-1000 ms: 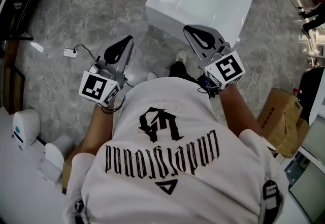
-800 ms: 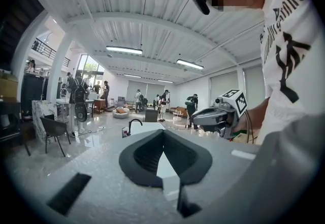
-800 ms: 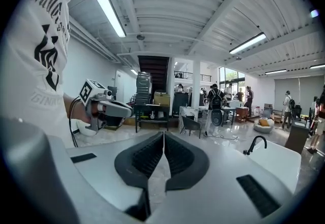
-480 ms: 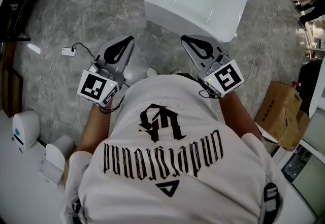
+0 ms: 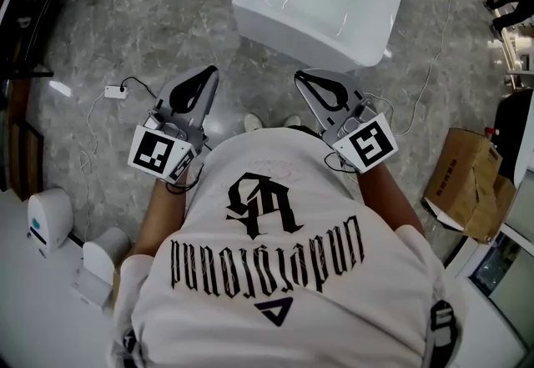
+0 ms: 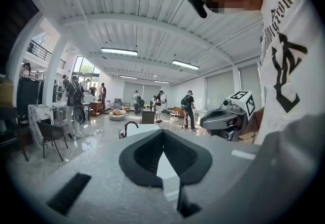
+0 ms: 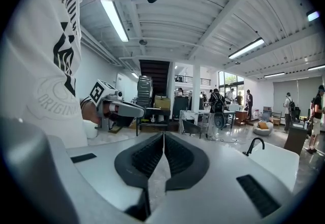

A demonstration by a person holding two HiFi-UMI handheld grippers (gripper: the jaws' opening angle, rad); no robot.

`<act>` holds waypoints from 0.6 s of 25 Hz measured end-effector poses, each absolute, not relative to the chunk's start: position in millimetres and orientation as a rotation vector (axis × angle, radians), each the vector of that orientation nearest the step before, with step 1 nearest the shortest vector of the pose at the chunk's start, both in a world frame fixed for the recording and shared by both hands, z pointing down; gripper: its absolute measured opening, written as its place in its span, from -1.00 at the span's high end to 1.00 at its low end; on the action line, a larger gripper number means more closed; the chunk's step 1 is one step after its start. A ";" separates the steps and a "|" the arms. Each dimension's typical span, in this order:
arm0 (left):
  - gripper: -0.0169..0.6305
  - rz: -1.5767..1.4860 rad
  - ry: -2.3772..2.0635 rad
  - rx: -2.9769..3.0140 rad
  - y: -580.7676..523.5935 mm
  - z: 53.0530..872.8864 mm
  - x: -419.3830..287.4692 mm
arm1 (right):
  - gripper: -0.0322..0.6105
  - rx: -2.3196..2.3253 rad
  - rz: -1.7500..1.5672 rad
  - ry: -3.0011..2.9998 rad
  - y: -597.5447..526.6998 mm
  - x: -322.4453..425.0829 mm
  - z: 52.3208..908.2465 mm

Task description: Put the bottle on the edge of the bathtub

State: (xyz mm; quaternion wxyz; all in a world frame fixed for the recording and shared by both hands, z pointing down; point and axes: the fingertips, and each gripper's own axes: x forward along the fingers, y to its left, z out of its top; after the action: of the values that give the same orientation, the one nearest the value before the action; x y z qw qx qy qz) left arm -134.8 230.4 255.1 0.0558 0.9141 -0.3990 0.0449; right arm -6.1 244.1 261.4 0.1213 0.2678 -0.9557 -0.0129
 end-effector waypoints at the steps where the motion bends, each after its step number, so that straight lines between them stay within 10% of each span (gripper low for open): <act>1: 0.90 0.133 -1.215 2.774 230.3 254.1 -135.6 | 0.84 0.781 -0.041 -2.789 245.6 -6.7 261.4; 15: 0.90 0.091 -1.173 2.781 239.8 256.6 -138.3 | 0.84 0.798 -0.041 -2.792 254.7 -10.7 253.3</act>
State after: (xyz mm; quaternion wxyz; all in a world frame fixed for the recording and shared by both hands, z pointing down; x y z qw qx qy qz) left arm -138.3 239.8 256.6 0.0608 0.9192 -0.3878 0.0302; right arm -10.7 254.7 253.3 0.1183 0.2727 -0.9547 -0.0141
